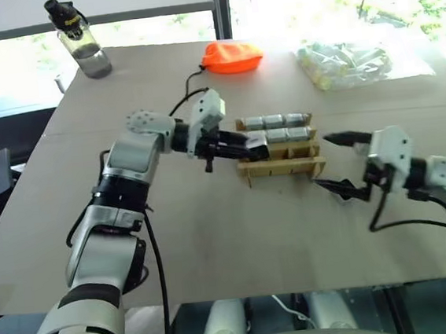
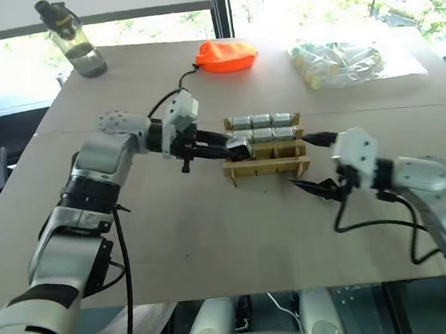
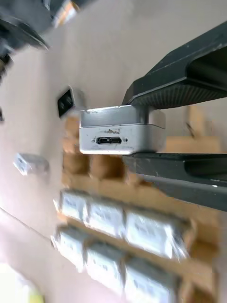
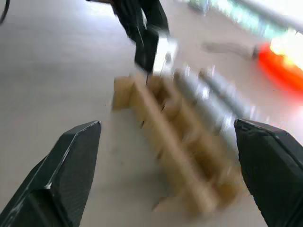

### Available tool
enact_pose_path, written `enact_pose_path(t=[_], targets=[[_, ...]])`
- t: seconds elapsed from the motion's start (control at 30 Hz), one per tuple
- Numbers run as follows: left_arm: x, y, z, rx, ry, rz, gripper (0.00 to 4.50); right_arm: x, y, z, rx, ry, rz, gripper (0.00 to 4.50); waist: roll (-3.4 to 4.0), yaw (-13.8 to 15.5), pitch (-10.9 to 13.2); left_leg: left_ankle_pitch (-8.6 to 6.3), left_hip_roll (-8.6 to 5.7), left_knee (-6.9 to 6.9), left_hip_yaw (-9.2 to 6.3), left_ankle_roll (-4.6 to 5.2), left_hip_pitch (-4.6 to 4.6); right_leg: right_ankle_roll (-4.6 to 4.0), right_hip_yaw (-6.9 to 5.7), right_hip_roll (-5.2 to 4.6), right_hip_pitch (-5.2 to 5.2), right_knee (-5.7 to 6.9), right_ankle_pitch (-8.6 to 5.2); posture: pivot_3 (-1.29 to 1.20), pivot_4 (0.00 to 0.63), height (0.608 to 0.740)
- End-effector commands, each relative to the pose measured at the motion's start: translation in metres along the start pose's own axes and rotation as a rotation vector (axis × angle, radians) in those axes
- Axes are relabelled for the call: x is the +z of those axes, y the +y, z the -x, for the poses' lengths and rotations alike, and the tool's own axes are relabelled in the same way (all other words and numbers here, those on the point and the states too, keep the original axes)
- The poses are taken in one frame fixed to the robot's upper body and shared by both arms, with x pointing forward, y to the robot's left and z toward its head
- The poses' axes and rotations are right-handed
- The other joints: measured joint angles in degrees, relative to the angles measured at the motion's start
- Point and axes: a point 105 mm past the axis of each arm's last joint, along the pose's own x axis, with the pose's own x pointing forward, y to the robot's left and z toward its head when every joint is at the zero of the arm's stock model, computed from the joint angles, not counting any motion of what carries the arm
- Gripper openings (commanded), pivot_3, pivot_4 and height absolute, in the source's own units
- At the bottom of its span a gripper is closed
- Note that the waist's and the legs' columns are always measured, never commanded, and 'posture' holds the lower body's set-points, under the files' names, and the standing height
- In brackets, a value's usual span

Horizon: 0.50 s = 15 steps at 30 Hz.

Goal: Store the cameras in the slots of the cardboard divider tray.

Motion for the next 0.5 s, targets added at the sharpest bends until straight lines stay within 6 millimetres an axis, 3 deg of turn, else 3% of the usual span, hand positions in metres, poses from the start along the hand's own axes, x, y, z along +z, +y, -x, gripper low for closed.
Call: enact_pose_path(t=[0.03, 0.27, 0.5], targets=[[0.01, 0.01, -0.006, 0.012, 0.039, -0.15, 0.71, 0.012, 0.014, 0.019, 0.019, -0.049, -0.098, 4.45, -0.03, 0.0, 0.0, -0.02, -0.04, 0.01, -0.01, 0.03, 0.0, 0.0, 0.01, 0.01, 0.0, 0.0, 0.0, 0.0, 0.15, 0.74], [0.011, 0.017, -0.019, -0.013, 0.049, -0.214, 0.71, -0.002, 0.036, 0.043, 0.022, -0.001, -0.209, 4.45, -0.13, -0.6, 0.0, -0.17, -0.03, 0.01, -0.04, 0.29, 0.01, 0.03, 0.07, 0.1, 0.0, -0.01, -0.01, 0.0, 0.15, 0.74], [0.002, 0.023, -0.018, -0.011, 0.098, -0.21, 0.71, -0.001, 0.032, 0.052, -0.048, -0.002, -0.209, 4.45, -0.23, -0.5, 0.0, -0.17, -0.02, 0.02, -0.05, 0.3, 0.03, 0.04, 0.08, 0.13, 0.01, 0.0, -0.01, 0.0, 0.15, 0.74]])
